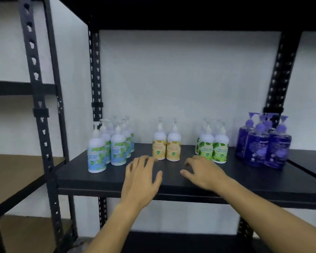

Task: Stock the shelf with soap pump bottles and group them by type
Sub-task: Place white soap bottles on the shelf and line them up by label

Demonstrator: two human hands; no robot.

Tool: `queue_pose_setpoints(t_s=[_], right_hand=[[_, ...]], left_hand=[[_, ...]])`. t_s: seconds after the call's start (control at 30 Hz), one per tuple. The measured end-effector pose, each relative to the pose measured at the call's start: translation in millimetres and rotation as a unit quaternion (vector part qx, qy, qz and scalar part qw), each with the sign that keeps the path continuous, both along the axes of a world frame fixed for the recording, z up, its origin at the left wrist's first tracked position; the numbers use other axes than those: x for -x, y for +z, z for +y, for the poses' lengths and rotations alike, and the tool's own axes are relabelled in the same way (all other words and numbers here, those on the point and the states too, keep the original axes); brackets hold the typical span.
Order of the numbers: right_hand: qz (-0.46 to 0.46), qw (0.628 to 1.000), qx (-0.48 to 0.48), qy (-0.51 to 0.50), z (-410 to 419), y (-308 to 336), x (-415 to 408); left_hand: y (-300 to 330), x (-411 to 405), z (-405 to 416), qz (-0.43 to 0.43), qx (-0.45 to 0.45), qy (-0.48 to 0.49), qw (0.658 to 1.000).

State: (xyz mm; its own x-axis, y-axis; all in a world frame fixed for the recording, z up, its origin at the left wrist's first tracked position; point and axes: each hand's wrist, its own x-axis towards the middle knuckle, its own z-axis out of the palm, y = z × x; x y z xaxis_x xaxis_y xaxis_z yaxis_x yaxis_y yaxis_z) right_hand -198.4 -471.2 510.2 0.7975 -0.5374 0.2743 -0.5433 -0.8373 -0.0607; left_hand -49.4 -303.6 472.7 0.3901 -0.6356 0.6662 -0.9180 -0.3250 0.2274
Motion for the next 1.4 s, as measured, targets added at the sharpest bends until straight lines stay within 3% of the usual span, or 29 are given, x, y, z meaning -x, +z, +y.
queue_pose_setpoints(t_s=[0.37,0.57,0.7,1.07,1.4], right_hand=[[-0.030,0.982,0.038,-0.184,-20,-27,208],[-0.006,0.961,0.009,-0.278,-23,-87,319],[0.040,0.938,-0.046,-0.342,-29,-145,386],[0.074,0.840,-0.298,-0.447,-22,-323,471],[0.081,0.767,-0.404,-0.492,18,-425,477]], left_hand=[[2,160,-90,-0.011,-0.054,-0.231,0.971],[-38,265,-131,-0.025,-0.080,-0.355,0.931],[-83,325,-156,0.021,-0.134,-0.407,0.903],[-229,428,-209,0.202,-0.356,-0.387,0.826],[-363,421,-224,0.256,-0.517,-0.331,0.747]])
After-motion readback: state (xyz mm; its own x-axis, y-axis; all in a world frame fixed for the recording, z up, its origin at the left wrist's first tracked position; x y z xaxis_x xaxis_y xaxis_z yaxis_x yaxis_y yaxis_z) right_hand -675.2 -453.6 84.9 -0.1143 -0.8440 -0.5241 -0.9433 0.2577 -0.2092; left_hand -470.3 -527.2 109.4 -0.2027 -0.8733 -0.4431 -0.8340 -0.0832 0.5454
